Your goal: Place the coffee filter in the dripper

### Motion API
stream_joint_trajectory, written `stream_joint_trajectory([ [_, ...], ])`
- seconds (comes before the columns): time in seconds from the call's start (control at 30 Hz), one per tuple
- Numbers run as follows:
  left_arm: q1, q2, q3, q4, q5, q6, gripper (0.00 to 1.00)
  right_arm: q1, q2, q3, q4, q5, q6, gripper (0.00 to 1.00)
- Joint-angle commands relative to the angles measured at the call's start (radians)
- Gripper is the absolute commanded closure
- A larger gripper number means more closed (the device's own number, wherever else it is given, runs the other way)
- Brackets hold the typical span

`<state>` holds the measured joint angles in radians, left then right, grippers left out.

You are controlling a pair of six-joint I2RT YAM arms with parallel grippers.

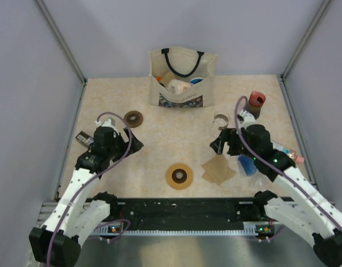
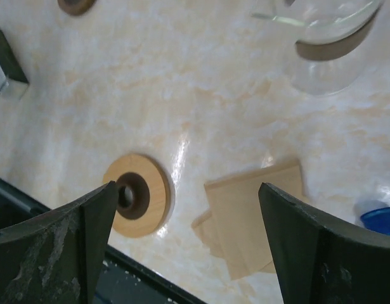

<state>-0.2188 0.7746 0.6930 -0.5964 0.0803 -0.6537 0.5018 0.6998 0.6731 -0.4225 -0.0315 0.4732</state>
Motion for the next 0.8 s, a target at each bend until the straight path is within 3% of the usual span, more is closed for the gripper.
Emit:
stream_joint_trajectory([
  [0.0,-0.025,0.054,-0.058,0.082,0.113,-0.024,0.01,0.062,0.203,0.085,-0.021,-0.2,0.009,0.08],
  [0.3,-0.034,0.006,-0.141,0.054,0.039,-0.055,0.01,0.538,0.576,0.221,-0.016,0.32,-0.008,0.11],
  [0.43,-0.034,-0.003,-0.124,0.009,-0.008,-0.052,0.01,0.593,0.717,0.272,-0.006,0.358,-0.015,0.16],
  [0.77,-0.033,0.002,-0.133,0.01,-0.019,-0.06,0.01,0.644,0.814,0.269,0.096,0.34,0.004,0.27],
])
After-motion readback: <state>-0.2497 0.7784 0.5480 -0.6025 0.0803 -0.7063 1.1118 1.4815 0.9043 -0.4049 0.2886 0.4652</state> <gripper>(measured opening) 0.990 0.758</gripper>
